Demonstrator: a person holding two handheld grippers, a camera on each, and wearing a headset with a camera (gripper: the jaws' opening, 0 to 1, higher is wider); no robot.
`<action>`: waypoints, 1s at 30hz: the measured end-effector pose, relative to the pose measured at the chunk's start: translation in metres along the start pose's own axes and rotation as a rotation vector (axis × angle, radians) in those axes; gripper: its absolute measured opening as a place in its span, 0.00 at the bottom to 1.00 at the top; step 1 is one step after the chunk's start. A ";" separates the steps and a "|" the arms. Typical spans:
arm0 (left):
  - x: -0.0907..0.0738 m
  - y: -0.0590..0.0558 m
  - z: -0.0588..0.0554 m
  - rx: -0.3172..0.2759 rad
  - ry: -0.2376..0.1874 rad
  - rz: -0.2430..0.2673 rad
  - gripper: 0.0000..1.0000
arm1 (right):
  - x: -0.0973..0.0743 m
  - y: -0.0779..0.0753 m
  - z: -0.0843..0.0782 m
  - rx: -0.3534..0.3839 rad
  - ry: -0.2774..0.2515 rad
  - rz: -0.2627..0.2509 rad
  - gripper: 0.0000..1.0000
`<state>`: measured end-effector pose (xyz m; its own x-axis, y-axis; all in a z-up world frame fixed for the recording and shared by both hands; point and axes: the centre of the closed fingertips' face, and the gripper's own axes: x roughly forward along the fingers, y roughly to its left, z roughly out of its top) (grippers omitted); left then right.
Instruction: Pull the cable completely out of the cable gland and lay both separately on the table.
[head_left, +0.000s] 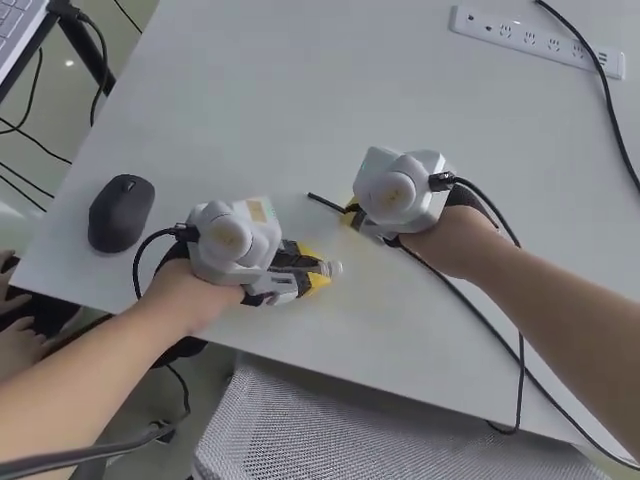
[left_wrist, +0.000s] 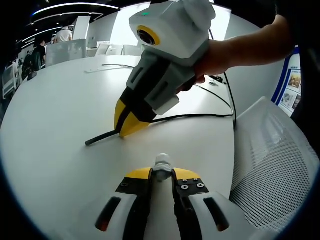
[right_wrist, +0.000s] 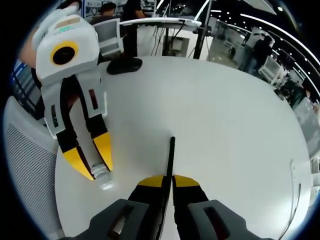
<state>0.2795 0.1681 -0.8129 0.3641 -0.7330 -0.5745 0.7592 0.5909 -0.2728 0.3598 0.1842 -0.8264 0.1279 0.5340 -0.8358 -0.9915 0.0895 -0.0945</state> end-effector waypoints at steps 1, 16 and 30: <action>0.000 0.000 0.000 -0.001 -0.001 0.001 0.16 | 0.000 0.000 0.000 0.000 0.000 -0.001 0.01; -0.003 0.002 0.001 -0.013 -0.007 0.019 0.20 | -0.002 -0.003 0.001 0.024 0.001 -0.014 0.08; -0.012 0.003 0.004 -0.021 -0.012 0.063 0.31 | -0.037 -0.006 0.007 0.050 -0.067 -0.055 0.20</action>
<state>0.2801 0.1772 -0.8041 0.4179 -0.6979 -0.5815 0.7227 0.6433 -0.2527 0.3612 0.1693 -0.7912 0.1851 0.5819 -0.7919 -0.9807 0.1612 -0.1107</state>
